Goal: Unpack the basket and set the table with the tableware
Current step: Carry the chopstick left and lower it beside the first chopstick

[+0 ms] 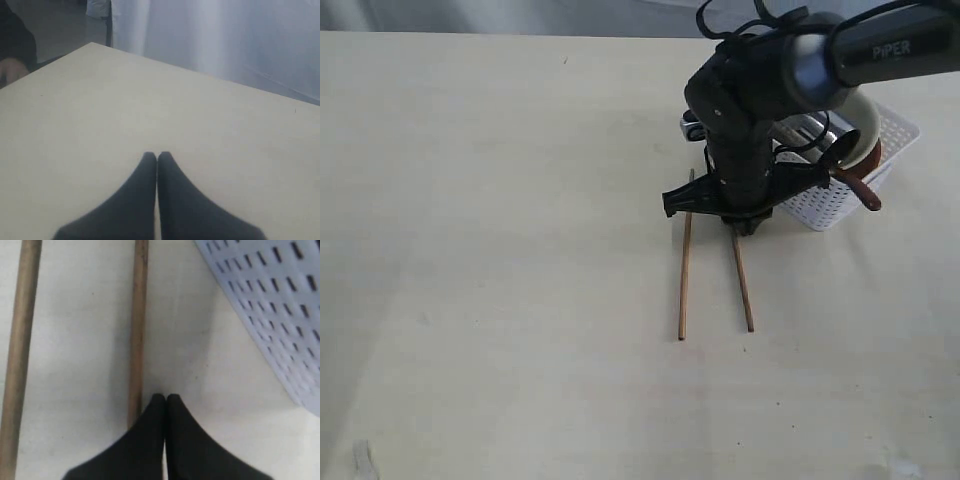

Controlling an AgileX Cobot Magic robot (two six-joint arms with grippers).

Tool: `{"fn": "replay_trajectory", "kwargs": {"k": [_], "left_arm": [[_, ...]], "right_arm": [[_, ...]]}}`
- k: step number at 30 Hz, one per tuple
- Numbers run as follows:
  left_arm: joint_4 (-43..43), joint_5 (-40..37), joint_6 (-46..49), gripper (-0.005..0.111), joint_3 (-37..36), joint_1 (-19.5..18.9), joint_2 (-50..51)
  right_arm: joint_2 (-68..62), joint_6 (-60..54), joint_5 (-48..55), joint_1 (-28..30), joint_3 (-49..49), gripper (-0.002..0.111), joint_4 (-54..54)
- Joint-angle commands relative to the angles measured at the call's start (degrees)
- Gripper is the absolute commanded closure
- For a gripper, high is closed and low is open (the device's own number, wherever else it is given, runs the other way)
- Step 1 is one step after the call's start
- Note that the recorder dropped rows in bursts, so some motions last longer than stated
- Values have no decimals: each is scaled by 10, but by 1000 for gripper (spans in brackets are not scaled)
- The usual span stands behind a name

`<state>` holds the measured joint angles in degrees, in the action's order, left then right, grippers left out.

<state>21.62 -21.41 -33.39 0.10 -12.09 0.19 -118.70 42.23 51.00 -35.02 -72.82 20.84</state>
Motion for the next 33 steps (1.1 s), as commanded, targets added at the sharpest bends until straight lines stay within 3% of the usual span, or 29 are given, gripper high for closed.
{"fn": "replay_trajectory", "kwargs": {"k": [1, 33], "left_arm": [[2, 5, 2, 106, -1, 3, -2], [2, 5, 2, 106, -1, 3, -2]], "right_arm": [[0, -3, -5, 0, 2, 108, -15], [0, -66, -55, 0, 2, 108, -169]]}}
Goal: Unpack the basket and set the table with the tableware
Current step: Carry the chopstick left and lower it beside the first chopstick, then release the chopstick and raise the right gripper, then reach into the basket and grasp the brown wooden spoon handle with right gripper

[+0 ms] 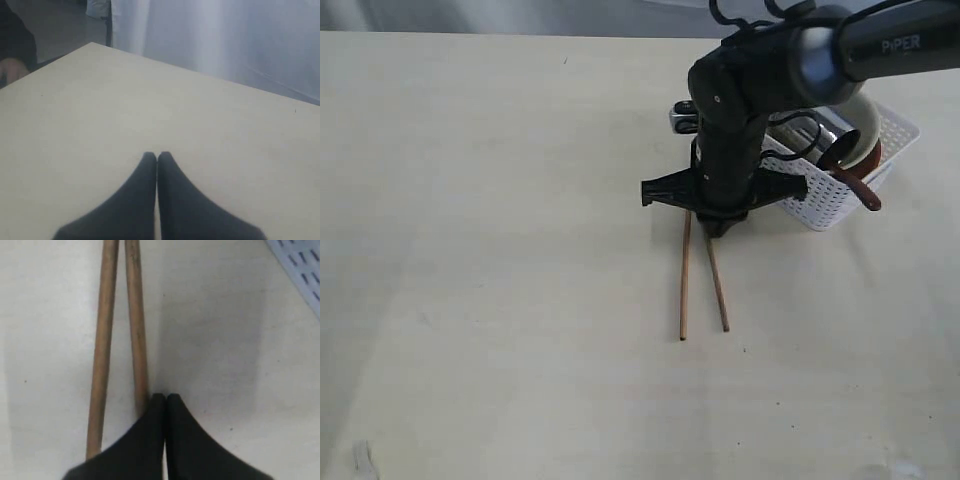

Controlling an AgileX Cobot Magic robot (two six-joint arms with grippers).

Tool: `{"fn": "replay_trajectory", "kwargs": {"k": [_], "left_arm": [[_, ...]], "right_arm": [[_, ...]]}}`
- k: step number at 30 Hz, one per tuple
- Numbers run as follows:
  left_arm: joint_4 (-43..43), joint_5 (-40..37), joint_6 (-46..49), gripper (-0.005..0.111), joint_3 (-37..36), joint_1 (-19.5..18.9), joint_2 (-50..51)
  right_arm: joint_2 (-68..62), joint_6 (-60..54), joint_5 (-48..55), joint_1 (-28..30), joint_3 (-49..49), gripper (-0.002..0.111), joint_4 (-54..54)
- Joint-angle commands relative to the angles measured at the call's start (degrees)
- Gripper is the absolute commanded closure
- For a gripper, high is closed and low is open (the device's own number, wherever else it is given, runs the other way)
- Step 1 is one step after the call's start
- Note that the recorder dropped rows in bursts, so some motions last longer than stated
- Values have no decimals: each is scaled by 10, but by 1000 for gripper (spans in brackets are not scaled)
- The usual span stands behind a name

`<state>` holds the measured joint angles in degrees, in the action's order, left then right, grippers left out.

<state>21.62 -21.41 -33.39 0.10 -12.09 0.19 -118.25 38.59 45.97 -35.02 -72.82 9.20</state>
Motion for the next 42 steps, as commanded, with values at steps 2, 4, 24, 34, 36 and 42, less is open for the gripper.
{"fn": "replay_trajectory", "kwargs": {"k": [2, 4, 24, 34, 36, 42], "left_arm": [[2, 5, 2, 106, -1, 3, -2], [2, 5, 2, 106, -1, 3, -2], [2, 5, 2, 106, -1, 3, -2], [2, 5, 2, 106, -1, 3, -2], [2, 5, 2, 106, -1, 3, -2], [2, 5, 2, 106, -1, 3, -2]], "right_arm": [[-3, -43, -4, 0, 2, 108, -69], [-3, -50, -2, 0, 2, 108, -80], [114, -26, 44, 5, 1, 108, 116], [273, -109, 68, 143, 2, 108, 123], [282, -198, 84, 177, 2, 108, 79], [270, -413, 145, 254, 2, 103, -97]]}}
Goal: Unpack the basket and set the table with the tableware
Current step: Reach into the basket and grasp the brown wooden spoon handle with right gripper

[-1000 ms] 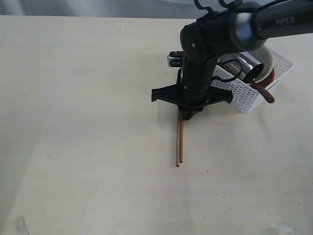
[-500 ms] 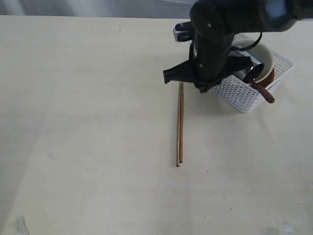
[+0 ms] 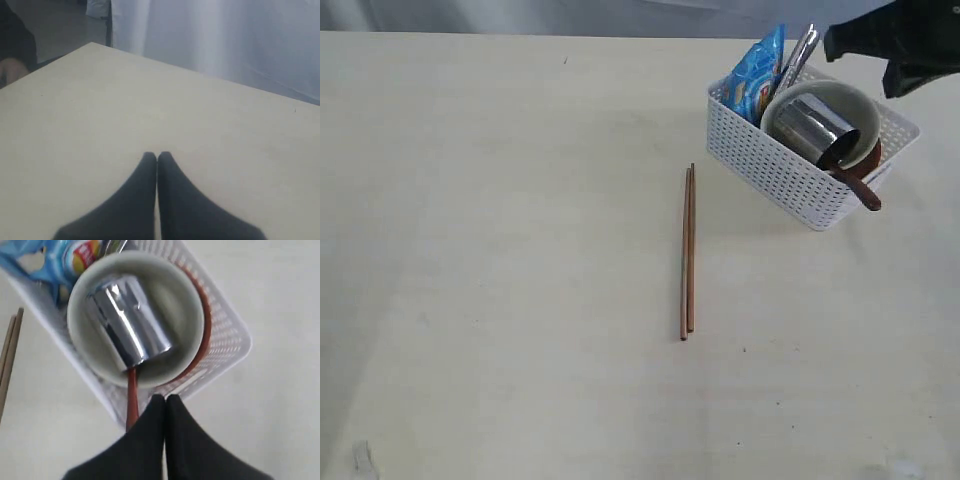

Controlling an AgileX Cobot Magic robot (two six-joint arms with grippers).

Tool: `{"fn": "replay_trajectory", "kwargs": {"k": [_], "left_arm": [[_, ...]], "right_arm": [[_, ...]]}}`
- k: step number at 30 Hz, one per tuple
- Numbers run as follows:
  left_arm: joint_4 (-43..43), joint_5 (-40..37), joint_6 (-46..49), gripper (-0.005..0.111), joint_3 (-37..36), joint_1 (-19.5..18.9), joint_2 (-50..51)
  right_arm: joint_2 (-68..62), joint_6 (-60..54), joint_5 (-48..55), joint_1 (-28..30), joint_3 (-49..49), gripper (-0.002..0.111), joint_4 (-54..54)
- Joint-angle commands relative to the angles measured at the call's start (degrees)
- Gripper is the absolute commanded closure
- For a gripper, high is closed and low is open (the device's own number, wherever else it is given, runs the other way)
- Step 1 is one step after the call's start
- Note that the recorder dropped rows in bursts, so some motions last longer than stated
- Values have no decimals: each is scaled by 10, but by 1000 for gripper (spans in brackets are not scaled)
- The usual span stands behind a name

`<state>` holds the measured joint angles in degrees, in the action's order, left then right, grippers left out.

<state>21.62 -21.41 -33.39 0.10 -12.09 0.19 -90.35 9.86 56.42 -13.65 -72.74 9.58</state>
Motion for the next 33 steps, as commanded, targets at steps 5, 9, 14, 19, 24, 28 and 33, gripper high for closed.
{"fn": "replay_trajectory", "kwargs": {"k": [5, 9, 14, 19, 24, 28, 33], "left_arm": [[2, 5, 2, 106, -1, 3, -2], [2, 5, 2, 106, -1, 3, -2], [2, 5, 2, 106, -1, 3, -2], [2, 5, 2, 106, -1, 3, -2], [2, 5, 2, 106, -1, 3, -2], [2, 5, 2, 106, -1, 3, -2], [2, 5, 2, 106, -1, 3, -2]], "right_arm": [[-32, -174, 76, 50, 1, 65, -120], [-44, -191, 88, 45, 1, 53, -137], [-66, -192, 88, 41, 1, 53, -146], [-88, -187, 99, 41, 1, 53, -147], [-100, -180, 105, 41, 1, 58, -147], [-106, -173, 101, 41, 1, 58, -147], [-108, -165, 101, 41, 1, 58, -146]]}}
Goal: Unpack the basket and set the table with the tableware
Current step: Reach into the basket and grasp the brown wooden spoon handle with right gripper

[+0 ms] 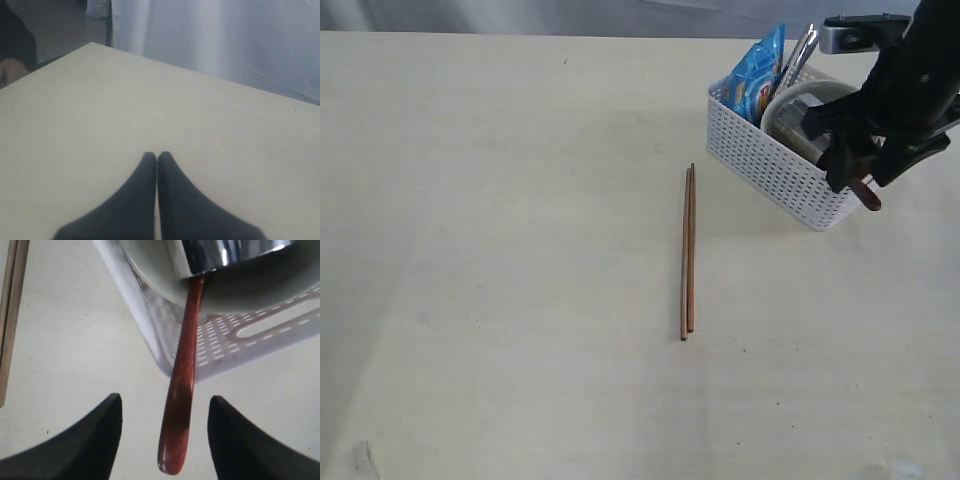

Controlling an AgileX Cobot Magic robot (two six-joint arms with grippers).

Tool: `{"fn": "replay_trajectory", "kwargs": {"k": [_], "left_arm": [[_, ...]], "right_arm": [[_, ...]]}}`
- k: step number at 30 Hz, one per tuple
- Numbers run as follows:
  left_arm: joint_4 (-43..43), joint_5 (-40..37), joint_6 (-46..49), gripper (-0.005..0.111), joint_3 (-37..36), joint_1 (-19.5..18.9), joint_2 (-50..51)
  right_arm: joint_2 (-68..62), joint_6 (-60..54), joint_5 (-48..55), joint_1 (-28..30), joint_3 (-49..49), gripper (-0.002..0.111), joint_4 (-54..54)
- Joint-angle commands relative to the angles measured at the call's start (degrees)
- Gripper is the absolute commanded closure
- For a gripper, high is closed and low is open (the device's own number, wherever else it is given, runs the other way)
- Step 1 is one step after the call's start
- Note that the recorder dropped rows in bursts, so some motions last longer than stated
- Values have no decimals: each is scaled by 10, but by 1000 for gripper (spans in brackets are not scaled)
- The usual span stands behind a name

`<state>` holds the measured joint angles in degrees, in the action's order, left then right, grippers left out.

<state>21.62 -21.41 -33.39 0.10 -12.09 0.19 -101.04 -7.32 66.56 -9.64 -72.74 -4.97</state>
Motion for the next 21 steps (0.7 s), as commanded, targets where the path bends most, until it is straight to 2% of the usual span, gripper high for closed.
{"fn": "replay_trajectory", "kwargs": {"k": [1, 10, 16, 21], "left_arm": [[2, 5, 2, 106, -1, 3, -2], [2, 5, 2, 106, -1, 3, -2], [2, 5, 2, 106, -1, 3, -2], [2, 5, 2, 106, -1, 3, -2]], "right_arm": [[-2, 8, -1, 1, 1, 58, 0], [-4, 18, 26, 1, 1, 58, 0], [-4, 22, 25, 1, 1, 74, 0], [-4, 35, 29, 1, 1, 71, 7]]}}
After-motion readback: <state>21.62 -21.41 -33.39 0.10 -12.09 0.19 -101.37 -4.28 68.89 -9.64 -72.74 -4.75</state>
